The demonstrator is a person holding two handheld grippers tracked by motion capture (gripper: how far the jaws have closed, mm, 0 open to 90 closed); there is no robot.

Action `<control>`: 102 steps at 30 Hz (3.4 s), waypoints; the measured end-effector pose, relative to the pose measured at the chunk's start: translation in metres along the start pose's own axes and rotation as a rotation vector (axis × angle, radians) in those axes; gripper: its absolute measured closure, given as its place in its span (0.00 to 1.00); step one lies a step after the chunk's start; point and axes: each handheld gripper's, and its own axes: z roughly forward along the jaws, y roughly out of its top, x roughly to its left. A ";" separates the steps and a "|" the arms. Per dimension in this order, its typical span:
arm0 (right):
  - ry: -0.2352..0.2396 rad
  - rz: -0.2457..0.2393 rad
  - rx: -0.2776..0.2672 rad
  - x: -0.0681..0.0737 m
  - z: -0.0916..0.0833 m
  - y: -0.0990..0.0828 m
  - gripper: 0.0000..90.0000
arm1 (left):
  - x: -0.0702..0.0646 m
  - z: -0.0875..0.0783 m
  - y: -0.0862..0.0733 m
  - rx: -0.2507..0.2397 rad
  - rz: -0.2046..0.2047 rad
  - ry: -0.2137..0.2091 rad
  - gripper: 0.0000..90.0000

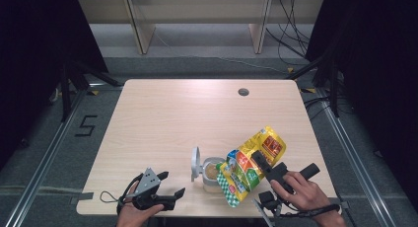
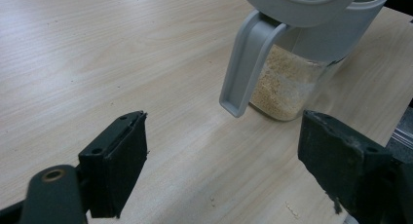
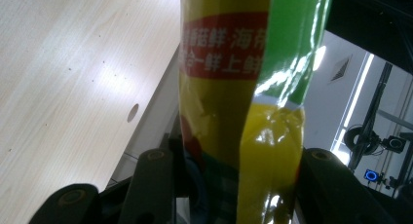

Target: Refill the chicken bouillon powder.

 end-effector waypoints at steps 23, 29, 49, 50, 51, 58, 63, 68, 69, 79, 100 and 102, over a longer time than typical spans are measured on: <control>0.003 0.040 0.009 0.002 -0.001 0.000 0.71 | 0.000 0.000 0.000 -0.008 -0.011 0.000 0.20; 0.017 0.034 0.019 0.001 -0.001 -0.001 0.71 | 0.000 0.000 0.000 0.000 0.000 -0.001 0.20; 0.013 0.079 0.010 0.004 -0.001 -0.003 0.72 | 0.000 0.000 0.000 0.000 -0.001 0.000 0.20; 0.013 0.079 0.010 0.004 -0.001 -0.003 0.72 | 0.000 0.000 0.000 0.000 -0.001 0.000 0.20; 0.012 0.095 0.009 0.004 -0.001 -0.004 0.72 | 0.001 0.000 0.000 -0.002 -0.001 -0.001 0.20; 0.014 0.098 0.008 0.004 -0.001 -0.005 0.72 | 0.000 0.001 0.000 -0.008 -0.009 -0.002 0.20; 0.014 0.111 0.005 0.005 -0.001 -0.005 0.72 | 0.000 0.000 0.000 -0.007 -0.009 -0.001 0.20; 0.018 0.121 -0.006 0.005 -0.001 -0.007 0.72 | 0.000 0.000 0.000 -0.007 -0.009 -0.002 0.20; 0.038 0.128 0.011 0.005 -0.003 -0.007 0.72 | 0.001 0.000 0.000 0.001 -0.001 -0.001 0.20; 0.028 0.195 -0.050 0.004 -0.004 -0.012 0.72 | 0.000 0.001 0.000 -0.006 -0.010 -0.001 0.20; 0.171 0.573 -0.211 0.027 0.005 -0.022 0.76 | 0.001 0.000 0.000 0.000 0.000 -0.001 0.20; 0.184 0.607 -0.222 0.030 0.005 -0.024 0.76 | 0.000 -0.001 0.000 -0.001 -0.003 0.001 0.20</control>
